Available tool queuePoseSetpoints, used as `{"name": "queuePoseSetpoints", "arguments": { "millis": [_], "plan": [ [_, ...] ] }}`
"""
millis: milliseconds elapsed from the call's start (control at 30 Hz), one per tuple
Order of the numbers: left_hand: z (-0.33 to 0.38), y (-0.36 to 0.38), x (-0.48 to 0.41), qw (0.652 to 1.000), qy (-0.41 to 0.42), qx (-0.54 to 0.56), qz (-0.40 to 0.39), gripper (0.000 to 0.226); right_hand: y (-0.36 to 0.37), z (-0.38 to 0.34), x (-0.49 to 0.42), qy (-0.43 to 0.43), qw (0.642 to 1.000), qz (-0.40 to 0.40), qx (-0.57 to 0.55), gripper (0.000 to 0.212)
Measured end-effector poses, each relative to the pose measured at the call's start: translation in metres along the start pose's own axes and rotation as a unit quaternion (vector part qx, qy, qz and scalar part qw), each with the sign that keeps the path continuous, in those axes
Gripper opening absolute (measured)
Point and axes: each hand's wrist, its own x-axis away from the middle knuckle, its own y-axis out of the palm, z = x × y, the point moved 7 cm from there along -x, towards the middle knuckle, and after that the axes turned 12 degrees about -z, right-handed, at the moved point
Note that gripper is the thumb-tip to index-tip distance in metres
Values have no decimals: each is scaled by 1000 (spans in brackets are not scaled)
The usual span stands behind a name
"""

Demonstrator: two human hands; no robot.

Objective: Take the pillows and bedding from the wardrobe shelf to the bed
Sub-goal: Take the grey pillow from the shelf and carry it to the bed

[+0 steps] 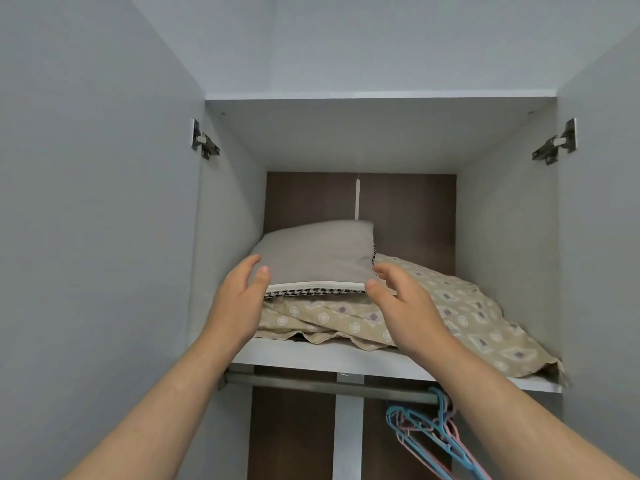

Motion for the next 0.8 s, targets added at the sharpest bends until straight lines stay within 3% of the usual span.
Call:
{"name": "queuePoseSetpoints", "arguments": {
  "millis": [400,667,800],
  "plan": [
    [-106,39,-106,995,-90,-38,7,54,46,80,-105,34,997,41,65,45],
    [-186,37,-211,966,-181,-187,-6,57,68,107,-189,88,982,86,141,49],
    [-220,37,-249,954,-223,-202,-12,63,79,123,-218,132,973,90,167,53]
  ]
}}
